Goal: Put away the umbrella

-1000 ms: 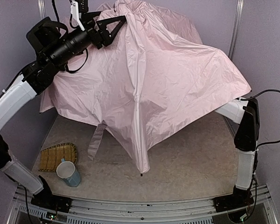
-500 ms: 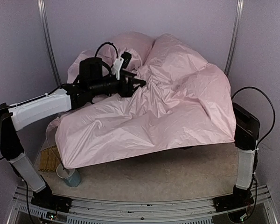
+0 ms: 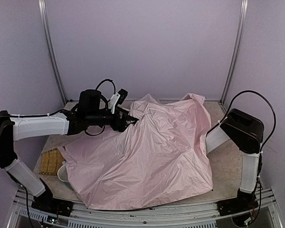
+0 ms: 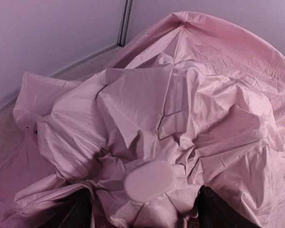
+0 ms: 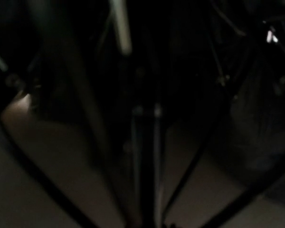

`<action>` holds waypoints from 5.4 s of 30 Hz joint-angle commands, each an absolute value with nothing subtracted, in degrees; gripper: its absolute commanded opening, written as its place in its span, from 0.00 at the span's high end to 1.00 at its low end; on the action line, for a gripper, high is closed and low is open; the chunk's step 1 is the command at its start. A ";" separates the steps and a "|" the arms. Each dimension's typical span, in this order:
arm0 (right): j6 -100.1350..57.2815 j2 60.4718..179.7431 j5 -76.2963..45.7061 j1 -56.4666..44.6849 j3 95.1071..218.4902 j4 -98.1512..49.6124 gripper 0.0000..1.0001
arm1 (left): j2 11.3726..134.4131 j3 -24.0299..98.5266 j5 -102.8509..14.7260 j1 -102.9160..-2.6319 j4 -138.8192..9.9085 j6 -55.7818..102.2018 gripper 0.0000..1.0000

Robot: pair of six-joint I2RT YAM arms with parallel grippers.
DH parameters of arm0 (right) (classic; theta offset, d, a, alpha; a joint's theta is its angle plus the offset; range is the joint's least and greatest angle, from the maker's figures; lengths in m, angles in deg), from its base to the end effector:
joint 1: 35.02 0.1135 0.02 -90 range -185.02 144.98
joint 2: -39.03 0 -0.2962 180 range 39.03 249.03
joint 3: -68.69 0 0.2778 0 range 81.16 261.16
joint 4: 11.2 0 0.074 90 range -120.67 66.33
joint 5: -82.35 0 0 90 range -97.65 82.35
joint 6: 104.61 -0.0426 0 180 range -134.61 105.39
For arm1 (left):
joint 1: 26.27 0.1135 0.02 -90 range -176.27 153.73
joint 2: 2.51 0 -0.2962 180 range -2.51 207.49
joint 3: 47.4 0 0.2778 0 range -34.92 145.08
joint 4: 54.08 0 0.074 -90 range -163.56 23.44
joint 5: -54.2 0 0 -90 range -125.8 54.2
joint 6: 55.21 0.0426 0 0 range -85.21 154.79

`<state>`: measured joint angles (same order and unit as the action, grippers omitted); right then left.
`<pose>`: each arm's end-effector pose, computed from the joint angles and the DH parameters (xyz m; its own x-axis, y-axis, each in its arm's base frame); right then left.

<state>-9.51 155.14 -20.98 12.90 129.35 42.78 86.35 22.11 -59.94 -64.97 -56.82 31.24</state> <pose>0.2764 0.3208 0.1477 0.0608 -0.0617 -0.9962 -0.8747 0.4774 -0.0830 0.2863 -0.2517 0.2751 -0.3466 0.2053 -0.9153 0.8465 0.4889 -0.2109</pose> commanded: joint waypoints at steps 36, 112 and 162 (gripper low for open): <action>52.16 128.74 43.22 6.18 182.59 -28.64 1.00 | 55.35 15.54 -49.30 -64.51 -46.55 44.59 0.01; -31.02 141.94 -44.92 -2.31 135.67 -14.59 0.34 | 101.93 36.73 -30.05 -81.54 -75.14 42.70 1.00; -27.71 128.92 -41.29 17.53 162.84 -36.61 1.00 | 59.39 14.50 -60.57 -68.36 -58.81 52.32 0.09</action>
<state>-26.49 130.88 -33.96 18.35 161.35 -36.47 62.22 17.61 -50.67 -65.06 -62.57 44.42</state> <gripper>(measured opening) 0.005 0.892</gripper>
